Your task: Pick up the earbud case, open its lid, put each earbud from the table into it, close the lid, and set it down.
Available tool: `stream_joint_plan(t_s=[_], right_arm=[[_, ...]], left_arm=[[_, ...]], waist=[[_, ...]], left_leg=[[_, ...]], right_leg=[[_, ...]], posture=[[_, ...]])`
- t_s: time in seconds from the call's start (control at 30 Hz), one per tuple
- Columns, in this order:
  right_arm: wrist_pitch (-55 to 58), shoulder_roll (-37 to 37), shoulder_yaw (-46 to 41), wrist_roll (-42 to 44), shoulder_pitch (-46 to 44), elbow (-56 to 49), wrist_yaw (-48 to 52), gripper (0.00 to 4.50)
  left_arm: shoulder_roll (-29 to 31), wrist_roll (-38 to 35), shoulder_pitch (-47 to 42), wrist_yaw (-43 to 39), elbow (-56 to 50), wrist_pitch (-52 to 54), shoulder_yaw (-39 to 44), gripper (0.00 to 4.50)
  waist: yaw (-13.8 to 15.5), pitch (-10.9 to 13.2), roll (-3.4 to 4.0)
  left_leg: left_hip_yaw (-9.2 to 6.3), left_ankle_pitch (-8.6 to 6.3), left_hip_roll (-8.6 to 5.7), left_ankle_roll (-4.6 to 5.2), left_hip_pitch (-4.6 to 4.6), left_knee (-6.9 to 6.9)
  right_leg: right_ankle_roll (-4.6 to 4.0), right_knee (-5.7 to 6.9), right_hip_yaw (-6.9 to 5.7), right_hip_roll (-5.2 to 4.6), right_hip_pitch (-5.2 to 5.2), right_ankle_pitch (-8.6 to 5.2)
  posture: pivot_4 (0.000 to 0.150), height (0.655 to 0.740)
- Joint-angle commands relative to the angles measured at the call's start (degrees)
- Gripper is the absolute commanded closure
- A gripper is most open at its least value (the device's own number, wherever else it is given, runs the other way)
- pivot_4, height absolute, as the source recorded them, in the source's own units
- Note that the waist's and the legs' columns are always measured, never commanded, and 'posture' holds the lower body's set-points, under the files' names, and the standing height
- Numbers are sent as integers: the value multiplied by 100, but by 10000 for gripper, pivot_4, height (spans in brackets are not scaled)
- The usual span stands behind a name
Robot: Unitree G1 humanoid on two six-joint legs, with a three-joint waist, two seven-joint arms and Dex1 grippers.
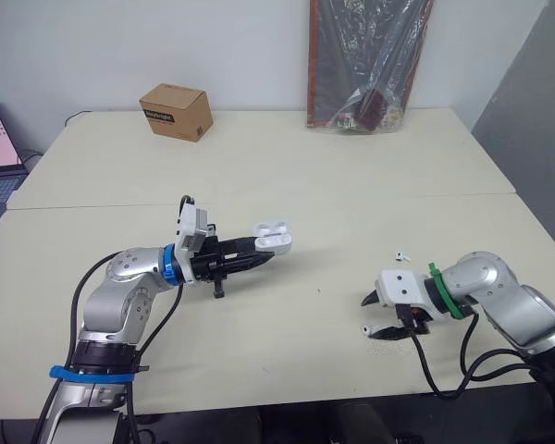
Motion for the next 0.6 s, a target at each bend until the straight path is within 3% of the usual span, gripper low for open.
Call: stream_joint_plan(t_s=[0.03, 0.6], right_arm=[[740, -89, -105, 57, -269, -498, -16, 13629], [1648, 39, -82, 115, -817, -518, -415, 13629]], left_arm=[[-14, -59, -60, 17, -71, -88, 44, 37220], [-34, -23, -68, 29, -17, -144, 39, 37220]], waist=[[-1, 0, 0], [0, 0, 1]], left_leg=[[0, 0, 1, 0, 0, 0], [-2, 0, 0, 0, 0, 0]], right_leg=[[0, 0, -1, 1, 0, 0], [0, -2, -2, 0, 1, 0]], posture=[[1500, 7400], [1500, 7400]])
